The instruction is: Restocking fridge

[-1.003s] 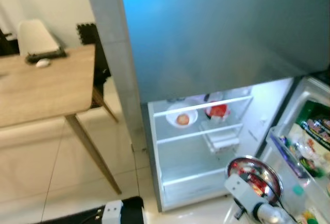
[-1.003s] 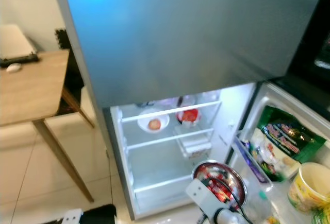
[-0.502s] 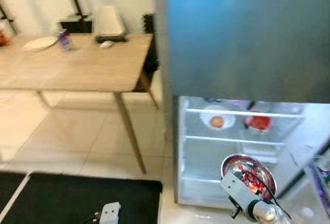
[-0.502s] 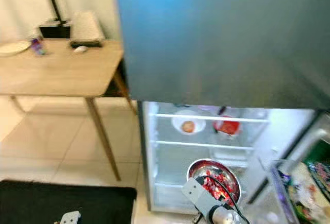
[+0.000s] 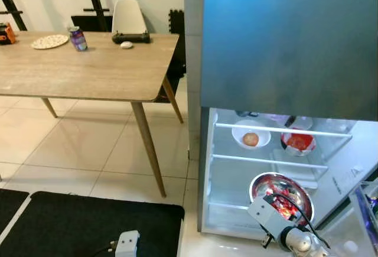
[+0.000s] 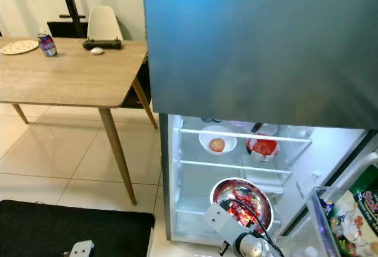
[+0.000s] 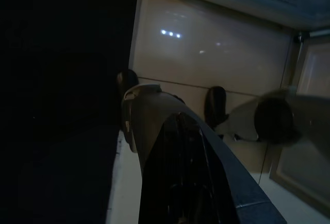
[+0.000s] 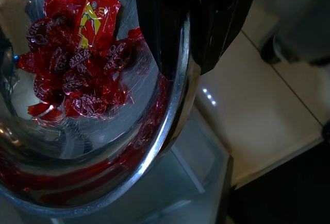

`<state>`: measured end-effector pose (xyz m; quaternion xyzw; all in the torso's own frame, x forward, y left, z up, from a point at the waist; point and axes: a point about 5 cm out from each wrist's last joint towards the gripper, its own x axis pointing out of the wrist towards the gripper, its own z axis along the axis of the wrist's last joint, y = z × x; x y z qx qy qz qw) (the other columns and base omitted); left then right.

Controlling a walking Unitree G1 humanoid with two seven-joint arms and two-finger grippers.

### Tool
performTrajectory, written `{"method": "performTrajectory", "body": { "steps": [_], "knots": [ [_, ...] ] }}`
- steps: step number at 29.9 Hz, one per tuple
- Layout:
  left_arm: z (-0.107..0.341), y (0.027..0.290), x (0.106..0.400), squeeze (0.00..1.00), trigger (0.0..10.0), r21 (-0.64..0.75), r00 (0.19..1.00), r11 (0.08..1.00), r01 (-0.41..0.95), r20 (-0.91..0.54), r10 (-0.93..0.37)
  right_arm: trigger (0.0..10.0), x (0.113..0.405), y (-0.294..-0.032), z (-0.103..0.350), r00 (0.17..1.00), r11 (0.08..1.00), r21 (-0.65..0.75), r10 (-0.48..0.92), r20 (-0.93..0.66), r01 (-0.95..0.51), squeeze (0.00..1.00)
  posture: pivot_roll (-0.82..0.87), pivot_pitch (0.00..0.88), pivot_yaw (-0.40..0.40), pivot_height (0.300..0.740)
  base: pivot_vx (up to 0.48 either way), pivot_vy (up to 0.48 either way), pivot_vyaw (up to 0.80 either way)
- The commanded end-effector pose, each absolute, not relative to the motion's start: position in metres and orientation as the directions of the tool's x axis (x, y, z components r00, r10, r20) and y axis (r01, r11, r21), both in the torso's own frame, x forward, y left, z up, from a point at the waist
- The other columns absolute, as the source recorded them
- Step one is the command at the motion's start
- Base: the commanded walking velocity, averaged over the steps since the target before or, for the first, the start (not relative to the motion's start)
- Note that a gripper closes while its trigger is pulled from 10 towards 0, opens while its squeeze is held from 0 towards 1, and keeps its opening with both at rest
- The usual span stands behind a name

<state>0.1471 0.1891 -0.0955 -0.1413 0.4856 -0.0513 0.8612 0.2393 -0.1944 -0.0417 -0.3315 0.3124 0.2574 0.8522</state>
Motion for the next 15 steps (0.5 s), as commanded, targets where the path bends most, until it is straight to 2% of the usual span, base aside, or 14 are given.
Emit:
{"method": "performTrajectory", "body": {
  "steps": [1, 15],
  "knots": [
    [-0.0981, 0.1875, 0.1416, 0.0, 10.0, -0.291, 0.506, 0.954, -0.066, -0.834, -0.22, 10.0, 0.2411, -0.1989, -0.04, 0.688, 0.644, -0.433, 0.205, -0.696, -0.631, 0.0, -0.1, 0.0, 0.022, 0.74, 0.0, 0.0, 0.0],
    [-0.0957, 0.1842, 0.1484, 0.0, 10.0, -0.296, 0.527, 0.954, -0.046, -0.818, -0.229, 10.0, 0.2428, -0.2014, -0.0392, 0.705, 0.65, -0.46, 0.171, -0.688, -0.606, 0.0, -0.1, 0.0, 0.02, 0.74, 0.0, 0.0, 0.0]
  ]
}}
